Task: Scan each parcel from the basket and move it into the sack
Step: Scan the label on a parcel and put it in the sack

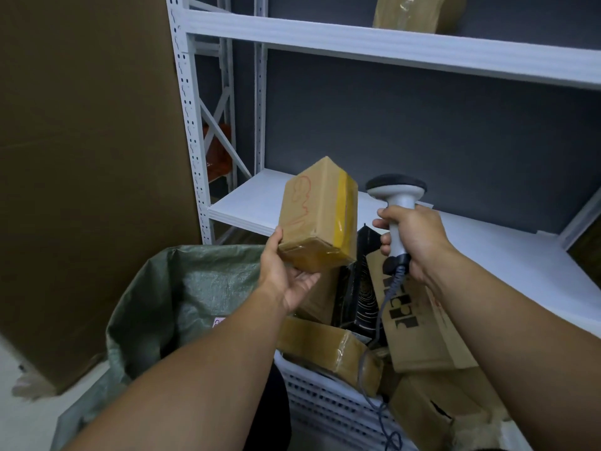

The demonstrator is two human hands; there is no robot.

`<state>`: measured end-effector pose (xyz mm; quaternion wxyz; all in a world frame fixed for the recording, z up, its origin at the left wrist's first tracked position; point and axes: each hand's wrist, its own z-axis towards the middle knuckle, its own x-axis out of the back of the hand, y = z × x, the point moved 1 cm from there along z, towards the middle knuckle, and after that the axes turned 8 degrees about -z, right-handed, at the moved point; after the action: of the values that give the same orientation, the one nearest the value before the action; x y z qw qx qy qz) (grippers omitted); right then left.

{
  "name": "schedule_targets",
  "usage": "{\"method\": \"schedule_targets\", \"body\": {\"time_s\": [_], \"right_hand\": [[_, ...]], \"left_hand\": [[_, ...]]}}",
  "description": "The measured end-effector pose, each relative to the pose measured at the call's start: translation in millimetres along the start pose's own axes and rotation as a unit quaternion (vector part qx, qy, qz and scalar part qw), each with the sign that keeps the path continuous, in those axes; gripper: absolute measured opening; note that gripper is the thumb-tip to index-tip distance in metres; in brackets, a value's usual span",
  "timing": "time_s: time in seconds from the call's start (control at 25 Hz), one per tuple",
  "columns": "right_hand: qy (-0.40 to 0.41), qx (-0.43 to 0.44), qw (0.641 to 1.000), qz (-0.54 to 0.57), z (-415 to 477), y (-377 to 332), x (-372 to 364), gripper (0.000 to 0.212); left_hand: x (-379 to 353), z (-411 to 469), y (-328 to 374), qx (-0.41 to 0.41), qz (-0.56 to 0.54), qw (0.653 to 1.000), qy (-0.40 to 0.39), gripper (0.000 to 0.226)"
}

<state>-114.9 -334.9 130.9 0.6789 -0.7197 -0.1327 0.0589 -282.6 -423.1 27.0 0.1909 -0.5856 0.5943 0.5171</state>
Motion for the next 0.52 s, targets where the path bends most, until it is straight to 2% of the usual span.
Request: {"method": "schedule_targets", "body": {"time_s": [0.16,0.28,0.4,0.52], "right_hand": [[0.027,0.026,0.999,0.011,-3.9,-11.7,1.2,0.022],[0.033,0.043,0.998,0.018,-8.8,-27.0,4.0,0.026],[0.042,0.053,0.998,0.004,-19.0,-43.4,6.2,0.023],[0.046,0.054,0.997,-0.014,-29.0,-52.8,6.2,0.008]], "left_hand": [[5.6,-5.8,-7.3,0.017,-0.035,0.999,-0.023,0.057],[2.7,-17.9,-4.2,0.018,0.0,0.999,-0.033,0.051],[3.7,-33.9,-2.5,0.013,0.049,0.998,-0.035,0.049],[7.4,-42.9,-4.9,-0.002,0.088,0.995,-0.039,0.04]]}}
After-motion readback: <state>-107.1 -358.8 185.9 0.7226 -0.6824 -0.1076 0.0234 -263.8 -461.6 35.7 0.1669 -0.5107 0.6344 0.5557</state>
